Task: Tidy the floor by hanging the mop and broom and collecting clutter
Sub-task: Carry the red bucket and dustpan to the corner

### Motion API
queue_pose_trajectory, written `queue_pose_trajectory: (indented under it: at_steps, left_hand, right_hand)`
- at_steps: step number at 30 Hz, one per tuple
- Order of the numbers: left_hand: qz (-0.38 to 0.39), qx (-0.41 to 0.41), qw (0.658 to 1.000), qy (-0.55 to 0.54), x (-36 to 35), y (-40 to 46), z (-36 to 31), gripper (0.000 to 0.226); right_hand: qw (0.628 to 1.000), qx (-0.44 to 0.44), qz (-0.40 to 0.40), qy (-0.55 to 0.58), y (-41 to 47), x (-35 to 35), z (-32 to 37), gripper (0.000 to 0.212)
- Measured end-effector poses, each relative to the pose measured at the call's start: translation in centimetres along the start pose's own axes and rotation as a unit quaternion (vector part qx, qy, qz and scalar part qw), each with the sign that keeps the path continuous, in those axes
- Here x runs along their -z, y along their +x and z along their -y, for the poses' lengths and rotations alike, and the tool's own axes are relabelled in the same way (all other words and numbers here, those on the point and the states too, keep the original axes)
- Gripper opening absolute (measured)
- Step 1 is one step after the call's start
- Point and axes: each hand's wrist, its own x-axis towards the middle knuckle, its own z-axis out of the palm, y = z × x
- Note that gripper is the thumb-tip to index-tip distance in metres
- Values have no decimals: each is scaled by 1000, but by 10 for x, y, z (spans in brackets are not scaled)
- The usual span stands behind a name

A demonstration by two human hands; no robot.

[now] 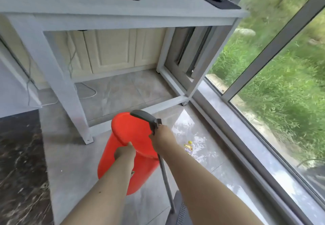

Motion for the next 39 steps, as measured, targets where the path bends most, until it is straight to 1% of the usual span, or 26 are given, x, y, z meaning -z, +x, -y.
queue_pose_trajectory:
  at_steps: [2,4,8,11,15,17,21,24,26,28,34,37,39]
  left_hand:
    - [-28,25,999,-28,37,4,17,59]
    - [-51,31,996,-61,76,13,33,62]
    - [-92,61,988,-109,161,29,58,67]
    - [-123,71,981,-128,226,47,79,62]
    - [-156,89,972,-152,304,68,95,59]
    - [-165,97,967,-170,341,78,97,61]
    - [-186,95,950,-231,412,101,96,64]
    - [-195,86,940,-266,460,118,86,63]
    - [-200,79,936,-280,482,127,76,62]
    - [-198,79,934,-288,505,138,65,61]
    - [-193,95,932,-292,552,187,24,61]
    - [-202,95,922,-316,568,213,-2,60]
    - [-208,110,917,-323,578,232,-19,59]
  right_hand:
    - [998,48,24,-43,-16,-30,23,36]
    - [993,88,43,-71,-31,-57,50,33]
    - [978,168,68,-104,-57,-111,110,28]
    - [961,217,107,-131,-78,-150,158,10]
    - [939,269,136,-164,-102,-195,223,31]
    - [930,293,148,-168,-112,-216,256,34]
    - [925,304,161,-162,-124,-253,324,29]
    - [923,317,168,-137,-125,-277,376,19]
    - [919,329,162,-146,-120,-286,400,25]
    - [919,334,163,-129,-112,-294,425,28]
    - [917,332,189,-110,-69,-310,490,33]
    - [913,339,210,-88,-42,-315,519,31]
    - [906,348,230,-74,-23,-319,539,29]
